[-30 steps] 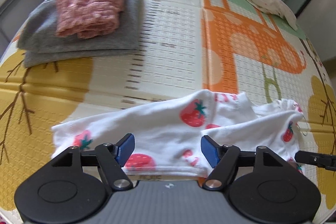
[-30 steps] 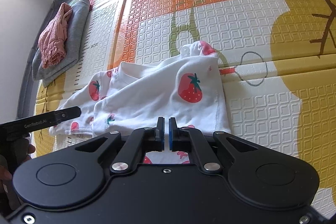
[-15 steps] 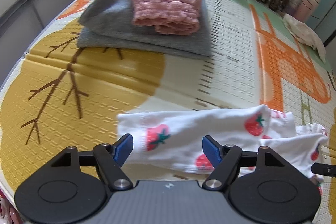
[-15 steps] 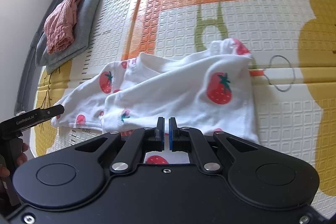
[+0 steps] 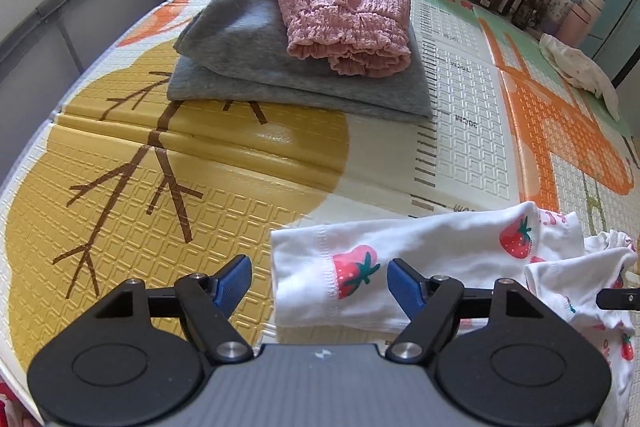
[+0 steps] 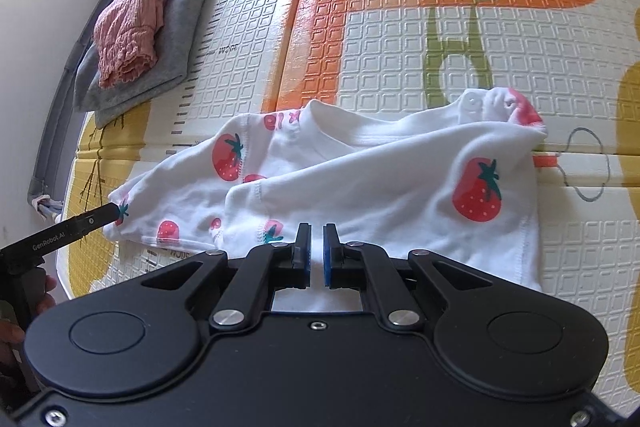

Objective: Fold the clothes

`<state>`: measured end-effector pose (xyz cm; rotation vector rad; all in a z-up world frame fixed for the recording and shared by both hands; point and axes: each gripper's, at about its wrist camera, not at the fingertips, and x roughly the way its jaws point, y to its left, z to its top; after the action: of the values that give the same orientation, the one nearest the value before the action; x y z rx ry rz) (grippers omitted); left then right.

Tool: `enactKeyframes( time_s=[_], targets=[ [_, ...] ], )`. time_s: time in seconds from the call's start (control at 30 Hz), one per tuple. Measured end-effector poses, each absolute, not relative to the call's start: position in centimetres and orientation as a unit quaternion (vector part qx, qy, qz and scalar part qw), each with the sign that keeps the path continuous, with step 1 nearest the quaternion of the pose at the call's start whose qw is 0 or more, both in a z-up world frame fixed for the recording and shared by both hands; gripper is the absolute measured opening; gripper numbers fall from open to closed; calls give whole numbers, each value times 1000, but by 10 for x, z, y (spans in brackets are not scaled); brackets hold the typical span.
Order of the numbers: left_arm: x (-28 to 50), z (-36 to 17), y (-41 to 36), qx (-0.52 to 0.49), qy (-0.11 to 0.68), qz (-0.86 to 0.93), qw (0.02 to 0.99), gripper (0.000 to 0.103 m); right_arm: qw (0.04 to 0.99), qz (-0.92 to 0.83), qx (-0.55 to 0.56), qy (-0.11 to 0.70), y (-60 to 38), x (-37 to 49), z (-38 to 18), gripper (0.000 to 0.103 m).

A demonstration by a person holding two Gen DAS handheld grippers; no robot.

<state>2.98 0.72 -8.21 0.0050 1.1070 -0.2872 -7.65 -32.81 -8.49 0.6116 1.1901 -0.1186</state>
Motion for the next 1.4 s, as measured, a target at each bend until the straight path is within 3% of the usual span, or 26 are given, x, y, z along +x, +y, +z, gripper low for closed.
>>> enactKeyframes(
  time_s=[0.57,0.63,0.9,1.17,1.4],
  targets=[
    [41,-105,21,-49,546,-162,821,75,773,-68,287,562,-334,-72,-93,6],
    [41,-104,21,-48,545,-163,821,70,772,-70,287,563,-334,-72,-94,6],
    [42,-103,23,-59,544,-170,820,35,768,-74,286,568,-333,-73,-95,6],
    [38,-93,20,-66,530,-178,827,21,767,-79,286,569,-336,-76,-95,6],
    [35,-75,17,-92,510,-201,831,18,766,-84,290,568,-338,-82,-95,6]
  ],
)
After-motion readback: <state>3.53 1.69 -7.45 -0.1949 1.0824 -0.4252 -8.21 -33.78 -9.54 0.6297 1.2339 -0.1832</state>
